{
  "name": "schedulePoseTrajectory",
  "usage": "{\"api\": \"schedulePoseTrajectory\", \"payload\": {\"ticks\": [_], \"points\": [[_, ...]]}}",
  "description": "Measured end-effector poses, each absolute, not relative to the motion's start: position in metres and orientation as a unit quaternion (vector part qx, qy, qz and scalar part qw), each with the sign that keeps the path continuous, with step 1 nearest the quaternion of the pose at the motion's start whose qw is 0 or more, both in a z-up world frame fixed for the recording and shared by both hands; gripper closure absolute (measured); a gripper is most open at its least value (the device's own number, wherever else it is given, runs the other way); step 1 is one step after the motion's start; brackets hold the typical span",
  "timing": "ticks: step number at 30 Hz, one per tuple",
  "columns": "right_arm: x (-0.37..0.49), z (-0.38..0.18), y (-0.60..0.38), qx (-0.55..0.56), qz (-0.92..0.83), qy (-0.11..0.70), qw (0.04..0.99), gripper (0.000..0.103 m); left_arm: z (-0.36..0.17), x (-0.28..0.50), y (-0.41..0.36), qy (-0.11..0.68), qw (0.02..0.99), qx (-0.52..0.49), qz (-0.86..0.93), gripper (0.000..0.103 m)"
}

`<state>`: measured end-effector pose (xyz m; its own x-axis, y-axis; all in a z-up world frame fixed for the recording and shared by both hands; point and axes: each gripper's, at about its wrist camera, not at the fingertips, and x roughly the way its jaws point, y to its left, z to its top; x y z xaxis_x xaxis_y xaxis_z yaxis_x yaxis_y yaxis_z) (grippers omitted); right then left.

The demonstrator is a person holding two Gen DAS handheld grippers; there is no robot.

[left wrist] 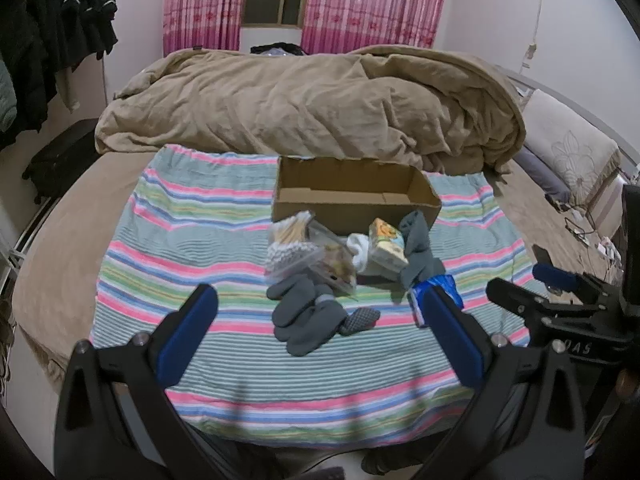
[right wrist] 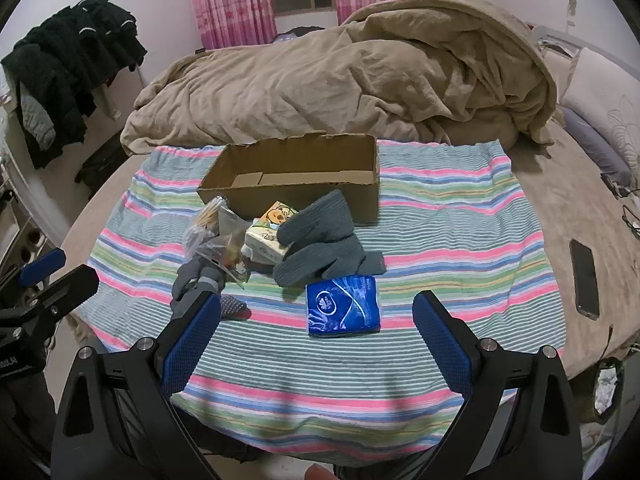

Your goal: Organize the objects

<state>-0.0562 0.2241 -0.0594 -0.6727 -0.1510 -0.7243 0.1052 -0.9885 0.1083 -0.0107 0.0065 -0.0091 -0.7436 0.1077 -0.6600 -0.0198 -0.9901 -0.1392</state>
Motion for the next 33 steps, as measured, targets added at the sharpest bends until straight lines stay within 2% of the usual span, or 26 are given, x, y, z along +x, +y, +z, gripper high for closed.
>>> {"api": "schedulePoseTrajectory", "payload": {"ticks": [33], "points": [[-0.0649, -0.0659, 0.2178, 0.409, -0.909, -0.028, 0.079, 0.004, -0.0135, -0.0144, 0.0056, -0.066, 0.045, -0.361, 0.929, 0.001]]}}
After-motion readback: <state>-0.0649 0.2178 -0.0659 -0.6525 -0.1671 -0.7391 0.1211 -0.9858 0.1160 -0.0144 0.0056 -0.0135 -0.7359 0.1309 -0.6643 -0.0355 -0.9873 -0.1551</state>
